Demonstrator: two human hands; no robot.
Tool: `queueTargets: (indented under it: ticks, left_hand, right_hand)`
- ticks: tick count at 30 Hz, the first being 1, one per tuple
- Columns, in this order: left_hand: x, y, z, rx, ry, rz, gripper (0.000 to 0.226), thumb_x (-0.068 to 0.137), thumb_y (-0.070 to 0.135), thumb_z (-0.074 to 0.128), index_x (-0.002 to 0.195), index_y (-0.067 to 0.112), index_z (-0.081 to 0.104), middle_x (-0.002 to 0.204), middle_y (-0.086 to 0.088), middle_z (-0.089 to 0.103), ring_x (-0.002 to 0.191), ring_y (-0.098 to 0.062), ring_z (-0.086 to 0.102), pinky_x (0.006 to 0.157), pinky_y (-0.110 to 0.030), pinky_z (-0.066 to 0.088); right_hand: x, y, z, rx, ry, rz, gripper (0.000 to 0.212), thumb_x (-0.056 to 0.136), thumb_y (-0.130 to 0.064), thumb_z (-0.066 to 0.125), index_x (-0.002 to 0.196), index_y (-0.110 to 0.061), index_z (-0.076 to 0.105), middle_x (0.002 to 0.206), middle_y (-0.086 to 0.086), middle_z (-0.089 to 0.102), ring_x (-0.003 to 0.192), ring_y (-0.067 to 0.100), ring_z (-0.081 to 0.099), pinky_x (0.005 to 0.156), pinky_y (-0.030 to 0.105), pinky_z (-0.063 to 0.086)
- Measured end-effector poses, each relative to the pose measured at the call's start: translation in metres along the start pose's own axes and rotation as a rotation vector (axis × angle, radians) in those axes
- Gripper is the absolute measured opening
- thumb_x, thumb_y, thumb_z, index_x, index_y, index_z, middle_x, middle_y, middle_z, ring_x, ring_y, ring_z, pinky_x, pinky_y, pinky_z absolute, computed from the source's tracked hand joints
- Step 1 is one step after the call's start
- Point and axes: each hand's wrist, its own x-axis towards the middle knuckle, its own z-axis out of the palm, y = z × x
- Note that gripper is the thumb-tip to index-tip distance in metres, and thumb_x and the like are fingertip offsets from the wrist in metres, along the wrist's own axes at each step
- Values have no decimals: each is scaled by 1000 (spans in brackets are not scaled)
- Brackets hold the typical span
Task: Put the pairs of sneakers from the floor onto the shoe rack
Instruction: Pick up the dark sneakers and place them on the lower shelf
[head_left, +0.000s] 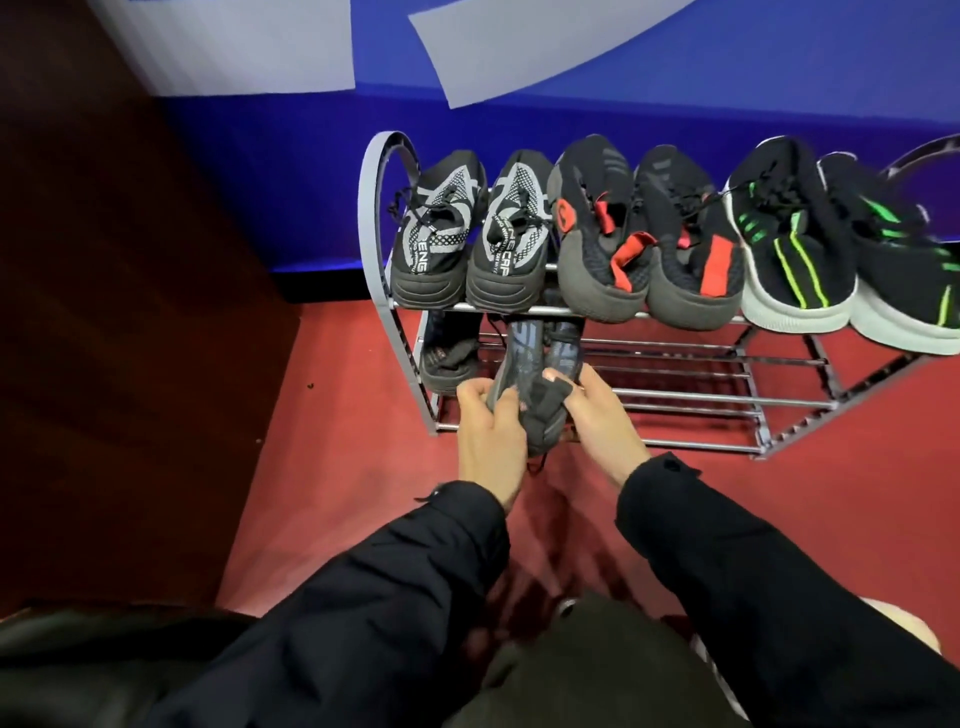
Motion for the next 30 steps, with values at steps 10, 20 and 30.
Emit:
queueTargets:
  ticks: [10, 20, 30]
  left_hand:
    - [68, -14, -5, 621, 106, 268, 55, 90, 42, 44, 133, 9, 56, 139, -15, 53, 131, -35, 44, 109, -47, 34]
    - [104, -16, 1, 860, 140, 196, 25, 90, 18, 53, 98, -3, 61, 115, -27, 59, 118, -44, 48, 99, -54, 35]
    - [116, -17, -3, 974, 19, 220, 40, 96, 38, 48, 100, 2, 65, 107, -24, 64, 115, -41, 50, 101, -49, 32]
  right_hand:
    - [30, 20, 4, -208, 160, 159, 39, 95, -33, 52, 130, -15, 51, 124, 1, 66, 114, 19, 61, 94, 33, 44]
    - [86, 2, 15, -295, 298, 333, 40, 100, -24, 43, 127, 5, 51, 132, 26, 56, 125, 39, 53, 102, 41, 41]
    - [120, 11, 26, -658, 158, 308, 39, 101, -28, 42, 129, -7, 60, 136, 21, 59, 125, 37, 56, 99, 36, 44]
